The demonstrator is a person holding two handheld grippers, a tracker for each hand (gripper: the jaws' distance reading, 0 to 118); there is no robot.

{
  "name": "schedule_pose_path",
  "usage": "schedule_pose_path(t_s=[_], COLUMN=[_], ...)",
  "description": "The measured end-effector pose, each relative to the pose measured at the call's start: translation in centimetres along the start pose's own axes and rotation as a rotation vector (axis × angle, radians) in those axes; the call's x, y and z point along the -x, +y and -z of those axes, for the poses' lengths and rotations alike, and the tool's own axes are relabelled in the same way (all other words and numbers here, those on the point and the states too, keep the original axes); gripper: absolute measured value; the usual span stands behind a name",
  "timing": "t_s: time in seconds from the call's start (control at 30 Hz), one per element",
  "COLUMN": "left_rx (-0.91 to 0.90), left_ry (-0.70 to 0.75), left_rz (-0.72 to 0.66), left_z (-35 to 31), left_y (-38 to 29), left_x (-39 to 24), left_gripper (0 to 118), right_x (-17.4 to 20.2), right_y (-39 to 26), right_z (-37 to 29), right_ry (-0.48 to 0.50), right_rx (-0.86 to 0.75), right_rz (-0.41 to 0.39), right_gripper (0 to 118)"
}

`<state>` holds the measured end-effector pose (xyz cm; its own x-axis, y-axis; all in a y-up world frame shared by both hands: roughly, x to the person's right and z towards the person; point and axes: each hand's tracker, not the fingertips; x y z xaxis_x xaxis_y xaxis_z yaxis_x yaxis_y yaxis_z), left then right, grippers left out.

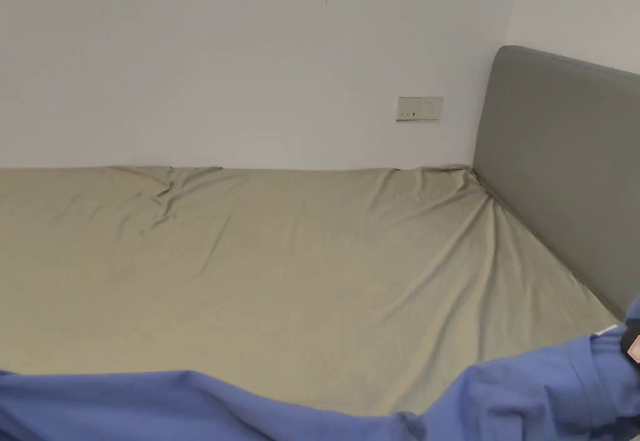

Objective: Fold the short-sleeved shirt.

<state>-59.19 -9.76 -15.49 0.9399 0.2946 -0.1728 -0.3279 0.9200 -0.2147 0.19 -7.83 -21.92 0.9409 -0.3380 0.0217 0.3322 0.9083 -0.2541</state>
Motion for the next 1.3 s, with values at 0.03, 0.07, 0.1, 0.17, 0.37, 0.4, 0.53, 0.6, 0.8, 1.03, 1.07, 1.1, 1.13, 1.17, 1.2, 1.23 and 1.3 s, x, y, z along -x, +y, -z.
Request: schedule_pose_path(t_s=[0.03,0.07,0.1,0.17,0.37,0.4,0.53,0.6,0.8,1.03,1.07,1.1,1.13,1.17,1.2,1.23,1.3], left_rx=[0.011,0.011,0.019,0.026,0.039,0.050,0.040,0.052,0.104,0.315,0.340,0.373,0.391,0.413,0.408,0.446,0.465], left_ry=[-0.004,-0.013,-0.023,-0.027,-0.034,-0.019,0.015,0.018,0.054,0.070,0.073,0.084,0.093,0.083,0.074,0.076,0.072], left_rz=[-0.002,0.010,0.003,0.005,-0.092,-0.092,0.009,-0.006,0.100,0.159,0.181,0.198,0.198,0.183,0.153,0.146,0.148], left_z=[1.5,3.5,5.4,9.9,23.3,25.1,31.7,34.4,40.6,43.5,43.5,43.4,42.9,42.3,41.4,40.7,38.5], left_y=[0.4,0.7,1.1,1.8,4.8,5.5,8.3,9.2,8.1,0.2,-1.1,-2.0,-3.3,-4.2,-5.0,-5.6,-6.7], left_x=[0.1,0.2,0.3,0.1,-0.4,-0.8,-2.5,-3.0,-4.1,-3.0,-2.6,-2.2,-1.7,-0.9,0.1,0.9,2.2], left_gripper=[4,4,4,4,4,4,4,4,4,4,4,4,4,4,4,4,3], right_x=[0.2,0.2,0.2,0.7,2.9,3.4,5.1,5.8,4.7,2.0,1.6,1.1,0.6,0.2,-0.3,-0.9,-1.8], right_y=[0.2,0.4,0.6,0.9,4.1,4.7,7.5,8.2,6.5,-1.4,-2.3,-3.2,-3.9,-4.6,-5.1,-5.6,-6.6], right_z=[1.4,3.3,5.2,9.1,21.8,23.5,29.0,31.0,36.5,39.7,39.7,39.5,39.3,38.7,38.2,37.3,35.3], right_ry=[0.001,0.004,0.009,0.042,0.018,0.015,-0.012,-0.024,-0.090,-0.143,-0.147,-0.144,-0.147,-0.139,-0.136,-0.137,-0.141], right_rx=[0.006,0.014,0.015,0.008,0.000,-0.011,-0.055,-0.078,-0.025,0.219,0.264,0.287,0.336,0.364,0.384,0.416,0.452], right_rz=[-0.006,-0.015,-0.012,-0.006,0.011,0.012,0.025,0.010,-0.021,-0.148,-0.163,-0.156,-0.163,-0.186,-0.191,-0.224,-0.243], right_gripper=[16,16,16,16,16,16,16,16,16,16,16,16,16,16,16,16,16])
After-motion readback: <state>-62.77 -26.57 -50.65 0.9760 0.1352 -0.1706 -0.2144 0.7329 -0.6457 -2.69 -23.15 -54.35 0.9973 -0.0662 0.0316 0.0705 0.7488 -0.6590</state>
